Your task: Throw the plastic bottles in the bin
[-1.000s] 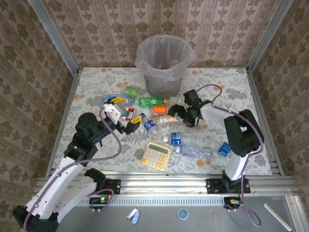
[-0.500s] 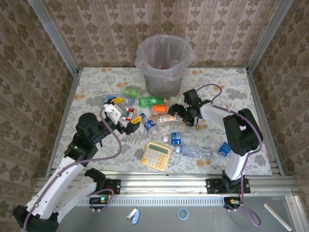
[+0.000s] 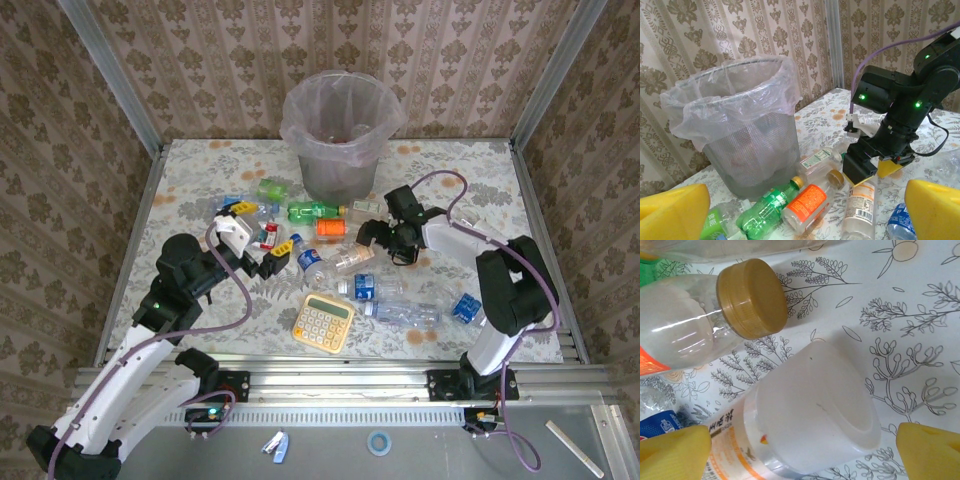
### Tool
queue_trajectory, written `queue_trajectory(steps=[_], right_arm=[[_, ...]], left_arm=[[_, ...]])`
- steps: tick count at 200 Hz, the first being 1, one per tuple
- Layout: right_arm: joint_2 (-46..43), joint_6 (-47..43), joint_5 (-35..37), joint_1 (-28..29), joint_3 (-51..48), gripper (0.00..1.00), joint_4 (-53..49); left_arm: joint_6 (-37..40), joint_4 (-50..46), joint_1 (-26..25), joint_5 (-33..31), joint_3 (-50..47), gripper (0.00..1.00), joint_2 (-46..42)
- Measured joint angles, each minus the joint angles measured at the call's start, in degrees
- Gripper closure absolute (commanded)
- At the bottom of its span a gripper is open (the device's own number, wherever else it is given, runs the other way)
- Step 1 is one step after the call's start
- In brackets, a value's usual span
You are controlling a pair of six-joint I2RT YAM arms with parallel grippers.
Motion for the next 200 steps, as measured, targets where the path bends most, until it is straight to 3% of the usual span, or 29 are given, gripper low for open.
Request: queue_trajectory(steps=[121,200], right_arm=[[-2.40,5.60,-3.30,2.08,-3.19,0.01,0.48],[2.97,9.94,-4.96,2.08,-0.15,0.01,3.45]], left_arm=[[0.00,0.02,0.00,-0.24,0.00,0.00,-0.70],[0.00,-0.02,0.00,-0.42,-0.33,0.00,-0.85]])
